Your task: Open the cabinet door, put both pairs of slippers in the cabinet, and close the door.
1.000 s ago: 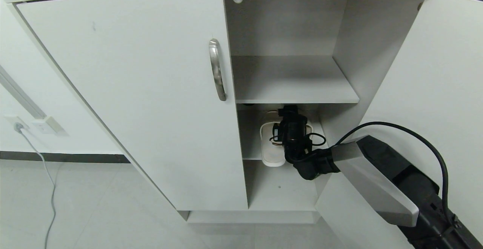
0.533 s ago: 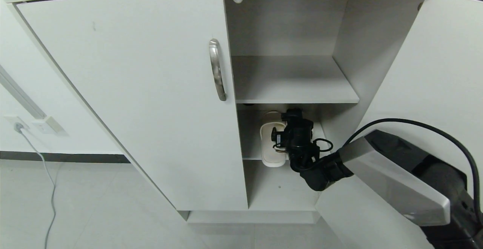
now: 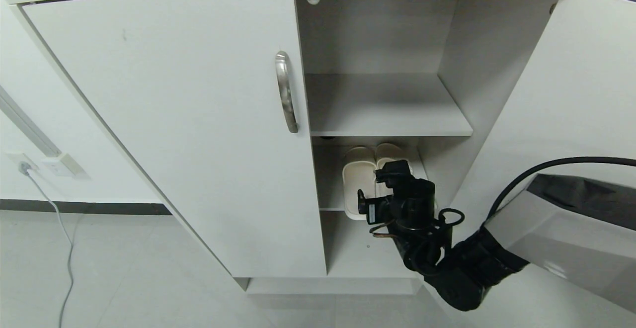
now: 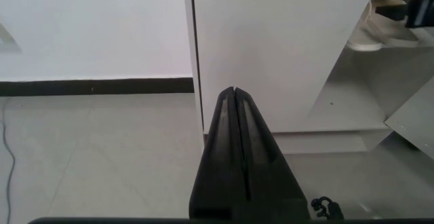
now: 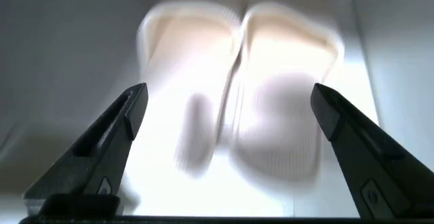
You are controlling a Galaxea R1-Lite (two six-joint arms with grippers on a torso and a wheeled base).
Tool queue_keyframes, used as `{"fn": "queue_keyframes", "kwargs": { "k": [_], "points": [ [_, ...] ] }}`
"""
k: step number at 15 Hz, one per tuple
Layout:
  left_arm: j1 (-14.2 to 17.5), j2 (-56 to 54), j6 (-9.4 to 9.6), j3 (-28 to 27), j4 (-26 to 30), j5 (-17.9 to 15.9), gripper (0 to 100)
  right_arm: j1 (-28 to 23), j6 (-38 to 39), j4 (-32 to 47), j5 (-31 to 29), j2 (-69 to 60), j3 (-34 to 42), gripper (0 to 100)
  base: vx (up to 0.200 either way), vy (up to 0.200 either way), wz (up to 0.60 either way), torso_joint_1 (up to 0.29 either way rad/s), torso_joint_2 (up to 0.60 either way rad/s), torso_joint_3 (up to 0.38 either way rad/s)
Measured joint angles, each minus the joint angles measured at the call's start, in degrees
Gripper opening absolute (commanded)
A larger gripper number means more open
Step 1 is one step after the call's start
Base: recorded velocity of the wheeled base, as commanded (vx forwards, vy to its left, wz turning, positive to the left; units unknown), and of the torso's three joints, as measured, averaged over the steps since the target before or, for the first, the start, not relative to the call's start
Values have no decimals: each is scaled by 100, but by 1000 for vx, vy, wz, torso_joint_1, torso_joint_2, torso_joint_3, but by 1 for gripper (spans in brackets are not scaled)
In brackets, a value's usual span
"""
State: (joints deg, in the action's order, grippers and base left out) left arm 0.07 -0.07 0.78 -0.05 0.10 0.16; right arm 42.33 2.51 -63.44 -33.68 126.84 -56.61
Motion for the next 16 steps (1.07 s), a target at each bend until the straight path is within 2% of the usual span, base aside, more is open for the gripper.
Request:
{"fn": "queue_keyframes", "kwargs": {
  "k": [2, 8, 16],
  "points": [
    [0, 0, 1, 0, 0, 5, 0, 229, 55, -72, 54, -302, 483, 100, 0, 0, 0, 0, 0, 0],
    [2, 0, 0, -2, -2, -16, 0, 422, 57, -72, 60, -556, 670, 100, -200, 0, 0, 2, 3, 1],
    [0, 0, -10, 0, 0, 2, 0, 425, 57, -80, 56, -586, 701, 100, 0, 0, 0, 0, 0, 0]
  ]
}}
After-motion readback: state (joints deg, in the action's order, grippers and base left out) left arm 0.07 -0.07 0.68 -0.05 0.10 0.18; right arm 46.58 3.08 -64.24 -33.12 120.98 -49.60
